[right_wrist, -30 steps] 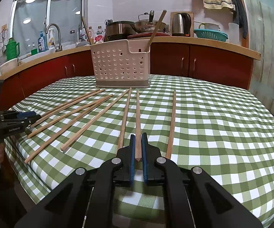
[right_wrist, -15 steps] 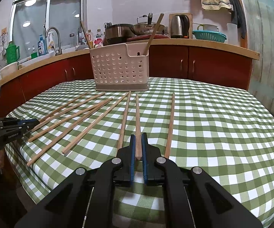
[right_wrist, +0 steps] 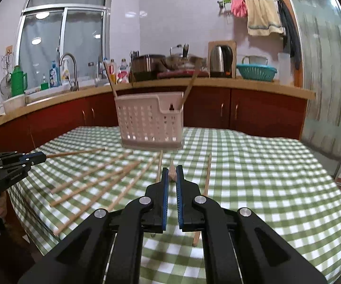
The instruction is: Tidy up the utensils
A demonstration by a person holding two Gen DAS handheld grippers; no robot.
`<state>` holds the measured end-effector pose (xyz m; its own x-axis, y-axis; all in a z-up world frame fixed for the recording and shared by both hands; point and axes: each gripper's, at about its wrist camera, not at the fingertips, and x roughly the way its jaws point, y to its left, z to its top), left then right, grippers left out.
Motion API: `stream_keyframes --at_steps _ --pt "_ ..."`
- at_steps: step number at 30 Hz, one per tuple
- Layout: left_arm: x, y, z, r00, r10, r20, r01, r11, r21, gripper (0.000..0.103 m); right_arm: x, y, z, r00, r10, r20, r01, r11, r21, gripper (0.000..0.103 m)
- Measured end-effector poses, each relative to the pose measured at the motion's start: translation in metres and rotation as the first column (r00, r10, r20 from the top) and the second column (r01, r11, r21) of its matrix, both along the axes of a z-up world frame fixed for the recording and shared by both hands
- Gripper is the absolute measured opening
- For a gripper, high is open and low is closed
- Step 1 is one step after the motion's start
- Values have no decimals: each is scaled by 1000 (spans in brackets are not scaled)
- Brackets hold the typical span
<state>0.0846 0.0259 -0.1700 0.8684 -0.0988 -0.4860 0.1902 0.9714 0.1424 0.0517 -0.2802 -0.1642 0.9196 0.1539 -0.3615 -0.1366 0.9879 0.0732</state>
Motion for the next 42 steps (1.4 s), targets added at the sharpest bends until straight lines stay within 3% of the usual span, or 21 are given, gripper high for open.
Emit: stream_keyframes --at_steps 9,16,28,42 --pt "-11 4 42 995 18 93 -16 1000 -21 6 -8 5 36 998 3 69 -4 1000 10 7" --pt "-11 8 69 996 10 94 -4 998 -61 6 -8 9 51 997 9 79 -11 1000 22 7" --pt "15 10 86 997 2 76 4 997 -80 6 17 13 69 998 -1 58 1 1000 5 7" --pt "44 9 100 996 -2 88 11 994 -106 6 46 14 78 999 5 52 -8 999 45 7"
